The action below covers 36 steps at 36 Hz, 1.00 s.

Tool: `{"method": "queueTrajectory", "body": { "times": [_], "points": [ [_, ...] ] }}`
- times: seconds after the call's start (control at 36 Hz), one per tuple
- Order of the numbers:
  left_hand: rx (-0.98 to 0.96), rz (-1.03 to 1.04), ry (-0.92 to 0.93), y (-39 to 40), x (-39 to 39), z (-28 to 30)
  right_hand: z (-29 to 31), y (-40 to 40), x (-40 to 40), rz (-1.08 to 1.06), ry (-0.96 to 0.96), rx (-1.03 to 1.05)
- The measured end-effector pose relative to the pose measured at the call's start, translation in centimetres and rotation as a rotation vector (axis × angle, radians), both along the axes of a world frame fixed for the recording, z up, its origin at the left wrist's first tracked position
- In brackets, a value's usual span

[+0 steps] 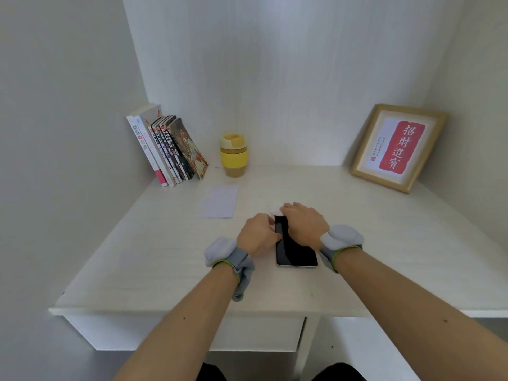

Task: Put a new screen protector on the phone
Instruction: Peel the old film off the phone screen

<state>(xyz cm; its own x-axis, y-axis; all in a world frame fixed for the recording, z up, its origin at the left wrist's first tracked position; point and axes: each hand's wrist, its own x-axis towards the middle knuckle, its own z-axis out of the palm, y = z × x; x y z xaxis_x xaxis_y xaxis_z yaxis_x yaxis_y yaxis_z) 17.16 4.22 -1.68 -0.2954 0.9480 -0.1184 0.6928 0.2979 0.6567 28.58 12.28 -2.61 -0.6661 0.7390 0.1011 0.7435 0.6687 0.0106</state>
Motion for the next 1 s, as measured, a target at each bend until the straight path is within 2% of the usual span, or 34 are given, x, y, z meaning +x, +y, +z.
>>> {"method": "queueTrajectory", "body": {
  "times": [0.17,0.25,0.56,0.78,1.0],
  "points": [
    [0.022,0.01,0.002,-0.4,0.4,0.0,-0.8,-1.0,1.4,0.086,0.056,0.035],
    [0.031,0.05,0.015,-0.6,0.4,0.4,-0.6,-1.6,1.8,0.106,0.024,0.041],
    [0.044,-0.064,0.193,-0.7,0.8,0.6,0.0,-4.5,4.2,0.026,-0.099,-0.022],
    [-0.005,-0.09,0.189,-0.7,1.1,0.8,1.5,-5.4,4.3,-0.061,-0.099,0.028],
    [-0.032,-0.092,0.166,-0.8,0.7,0.9,2.5,-3.5,2.9,-0.16,-0.127,-0.067]
  ]
}}
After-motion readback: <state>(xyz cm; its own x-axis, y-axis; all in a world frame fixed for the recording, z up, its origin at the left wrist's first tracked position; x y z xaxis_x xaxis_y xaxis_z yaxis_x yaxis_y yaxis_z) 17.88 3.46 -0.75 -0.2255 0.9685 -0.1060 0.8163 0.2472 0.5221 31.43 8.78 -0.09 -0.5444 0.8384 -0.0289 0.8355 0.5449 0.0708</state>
